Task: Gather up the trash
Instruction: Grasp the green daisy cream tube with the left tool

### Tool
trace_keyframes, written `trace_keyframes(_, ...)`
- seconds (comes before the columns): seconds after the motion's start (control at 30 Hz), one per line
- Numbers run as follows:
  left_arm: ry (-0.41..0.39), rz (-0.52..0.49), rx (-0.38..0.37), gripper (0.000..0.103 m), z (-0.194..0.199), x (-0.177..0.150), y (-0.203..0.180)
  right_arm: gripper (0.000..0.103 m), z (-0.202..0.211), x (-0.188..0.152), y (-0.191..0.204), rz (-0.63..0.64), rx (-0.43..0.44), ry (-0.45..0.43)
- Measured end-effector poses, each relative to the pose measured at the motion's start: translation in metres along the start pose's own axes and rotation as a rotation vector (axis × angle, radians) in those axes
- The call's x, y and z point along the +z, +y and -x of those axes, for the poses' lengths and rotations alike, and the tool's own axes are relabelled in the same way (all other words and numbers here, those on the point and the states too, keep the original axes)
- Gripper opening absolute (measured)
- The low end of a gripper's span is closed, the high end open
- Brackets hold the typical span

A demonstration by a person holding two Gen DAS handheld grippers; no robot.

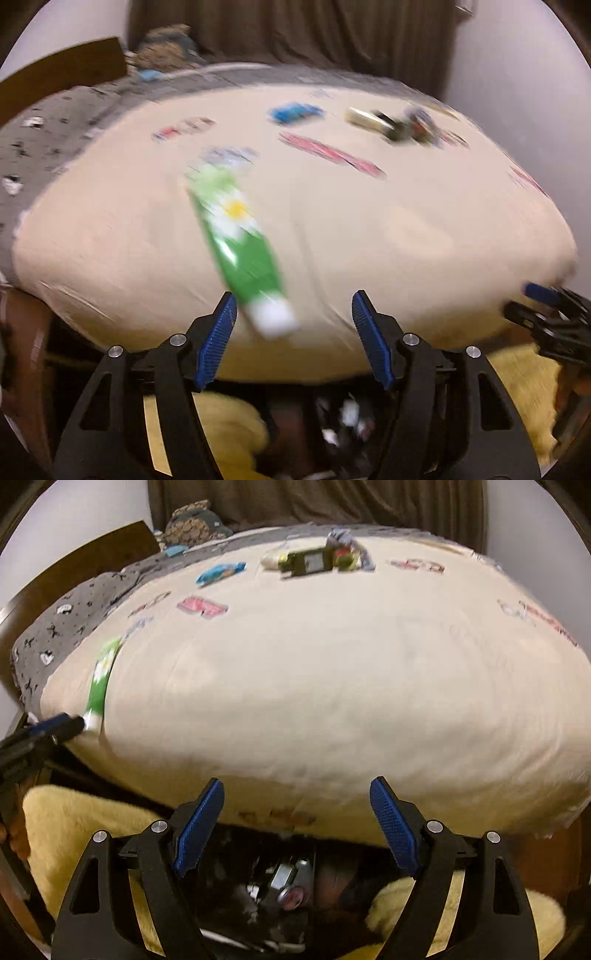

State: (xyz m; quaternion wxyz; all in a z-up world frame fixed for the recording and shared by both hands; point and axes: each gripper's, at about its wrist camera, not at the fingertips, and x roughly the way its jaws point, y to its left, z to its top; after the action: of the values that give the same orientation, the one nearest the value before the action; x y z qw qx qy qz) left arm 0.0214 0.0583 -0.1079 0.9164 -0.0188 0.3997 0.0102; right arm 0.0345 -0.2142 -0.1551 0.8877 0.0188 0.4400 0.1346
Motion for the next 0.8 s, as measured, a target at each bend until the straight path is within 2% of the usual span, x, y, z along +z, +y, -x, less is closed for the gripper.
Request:
trace_keyframes(0.07, -0.003, 0.026, 0.052, 0.061, -0.008, 0.014, 0.017, 0.082, -0.001, 0.011, 0.001, 0.013, -0.001, -0.020)
trace_keyframes(0.17, 0.031, 0.049, 0.077, 0.060, -0.025, 0.020, 0.030, 0.082, -0.004, 0.026, 0.003, 0.034, -0.001, -0.044)
trace_keyframes(0.37, 0.088, 0.079, 0.002, 0.061, -0.056, 0.027, 0.037, 0.082, -0.011, 0.055, 0.009, 0.046, 0.002, -0.070)
trace_keyframes(0.5, 0.101, 0.060, -0.007, 0.048, -0.067, 0.028, 0.032, 0.082, -0.018, 0.070, 0.008, 0.043, 0.002, -0.081)
trace_keyframes(0.73, 0.068, 0.008, 0.034, 0.044, -0.065, 0.027, 0.023, 0.082, -0.035, 0.092, 0.001, 0.040, -0.020, -0.083)
trace_keyframes(0.8, 0.058, -0.009, 0.031, 0.039, -0.065, 0.031, 0.017, 0.082, -0.041, 0.102, -0.002, 0.043, -0.030, -0.086)
